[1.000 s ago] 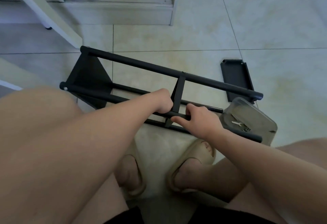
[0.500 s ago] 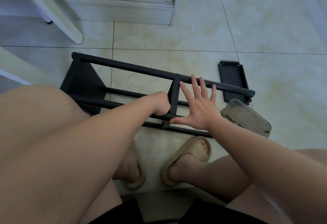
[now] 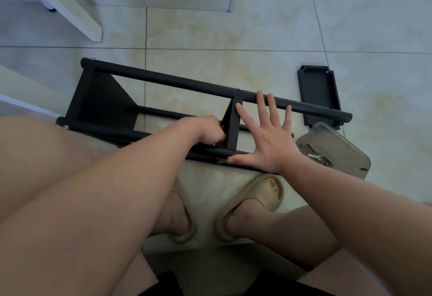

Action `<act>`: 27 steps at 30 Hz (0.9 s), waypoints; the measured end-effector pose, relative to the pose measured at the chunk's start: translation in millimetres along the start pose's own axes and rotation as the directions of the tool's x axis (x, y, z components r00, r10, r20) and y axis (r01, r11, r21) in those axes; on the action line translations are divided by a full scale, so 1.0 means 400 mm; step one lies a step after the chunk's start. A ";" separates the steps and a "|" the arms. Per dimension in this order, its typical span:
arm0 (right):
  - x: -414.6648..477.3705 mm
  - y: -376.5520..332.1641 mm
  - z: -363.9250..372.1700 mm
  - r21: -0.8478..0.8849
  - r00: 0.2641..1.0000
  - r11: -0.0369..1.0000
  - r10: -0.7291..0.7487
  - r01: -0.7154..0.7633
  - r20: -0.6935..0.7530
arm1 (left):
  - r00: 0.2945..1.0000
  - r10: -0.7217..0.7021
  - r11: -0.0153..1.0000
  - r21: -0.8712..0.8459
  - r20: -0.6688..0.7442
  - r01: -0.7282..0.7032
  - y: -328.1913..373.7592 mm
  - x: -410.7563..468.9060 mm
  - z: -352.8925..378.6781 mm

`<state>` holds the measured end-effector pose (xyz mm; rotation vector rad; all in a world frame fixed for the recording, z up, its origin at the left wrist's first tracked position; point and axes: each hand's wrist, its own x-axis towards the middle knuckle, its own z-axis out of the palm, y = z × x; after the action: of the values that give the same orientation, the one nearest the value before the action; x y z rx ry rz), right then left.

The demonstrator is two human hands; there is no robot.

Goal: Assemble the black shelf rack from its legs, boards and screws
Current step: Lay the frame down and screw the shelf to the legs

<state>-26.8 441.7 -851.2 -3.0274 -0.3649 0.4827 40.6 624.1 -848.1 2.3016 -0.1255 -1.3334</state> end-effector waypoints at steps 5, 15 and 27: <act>-0.001 0.001 0.006 0.028 1.000 1.000 0.000 0.000 -0.019 | 0.999 0.011 0.985 -0.171 0.035 -0.004 -0.015 0.026 0.008; -0.002 -0.002 0.005 0.039 0.999 0.999 0.011 -0.010 -0.030 | 0.996 0.044 0.952 -0.304 0.080 -0.018 -0.036 0.042 0.006; -0.005 -0.006 0.000 0.051 1.000 0.999 0.016 -0.015 -0.027 | 0.996 0.011 0.984 -0.178 0.084 0.004 -0.022 0.024 0.001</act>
<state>-29.3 443.6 -850.5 -2.9863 -0.3222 0.4446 44.0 628.8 -859.9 2.0971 -0.0357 -1.3821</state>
